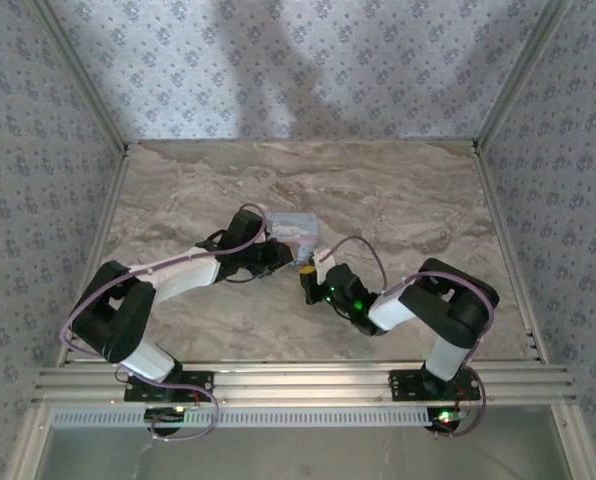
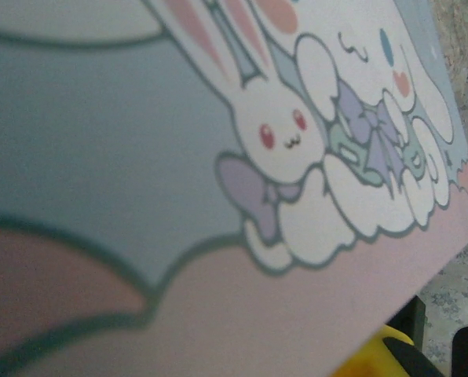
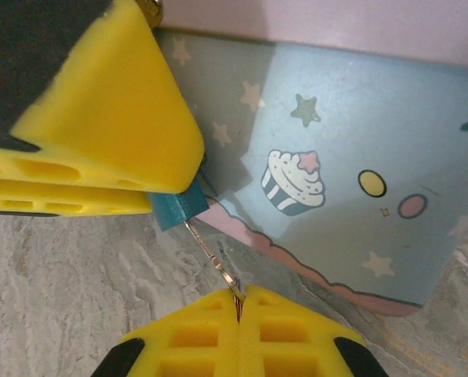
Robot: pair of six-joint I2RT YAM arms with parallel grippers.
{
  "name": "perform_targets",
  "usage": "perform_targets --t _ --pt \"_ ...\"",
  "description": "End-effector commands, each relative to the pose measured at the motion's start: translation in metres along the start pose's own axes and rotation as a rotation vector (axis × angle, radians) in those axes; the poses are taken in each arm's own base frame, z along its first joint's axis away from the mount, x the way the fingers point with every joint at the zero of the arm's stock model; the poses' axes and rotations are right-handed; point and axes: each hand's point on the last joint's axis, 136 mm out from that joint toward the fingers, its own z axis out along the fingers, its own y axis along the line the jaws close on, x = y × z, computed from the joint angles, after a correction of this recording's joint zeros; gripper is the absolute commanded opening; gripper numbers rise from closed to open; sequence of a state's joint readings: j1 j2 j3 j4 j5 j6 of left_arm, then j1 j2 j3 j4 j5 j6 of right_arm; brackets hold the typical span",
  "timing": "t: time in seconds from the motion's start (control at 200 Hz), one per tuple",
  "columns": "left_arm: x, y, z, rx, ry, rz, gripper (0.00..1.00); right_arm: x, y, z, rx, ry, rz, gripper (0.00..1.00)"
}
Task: Unlock the padlock with the key
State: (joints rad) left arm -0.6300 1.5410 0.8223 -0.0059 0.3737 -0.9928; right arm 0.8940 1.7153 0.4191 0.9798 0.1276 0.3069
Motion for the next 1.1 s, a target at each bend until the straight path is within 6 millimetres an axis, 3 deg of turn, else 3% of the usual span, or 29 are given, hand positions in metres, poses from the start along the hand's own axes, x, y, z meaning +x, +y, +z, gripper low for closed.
perform_targets --t 0.0,0.61,1.094 --pt "-0.008 -0.021 -0.007 0.041 -0.021 0.032 0.14 -0.007 0.005 -0.005 -0.02 -0.042 0.023 0.0" --pt "-0.005 -0.018 -0.007 0.036 -0.011 0.04 0.14 -0.01 0.0 0.004 0.017 -0.016 0.039 0.0" --pt "-0.004 -0.017 -0.006 0.037 -0.008 0.039 0.14 -0.004 -0.015 0.007 0.074 0.014 0.084 0.0"
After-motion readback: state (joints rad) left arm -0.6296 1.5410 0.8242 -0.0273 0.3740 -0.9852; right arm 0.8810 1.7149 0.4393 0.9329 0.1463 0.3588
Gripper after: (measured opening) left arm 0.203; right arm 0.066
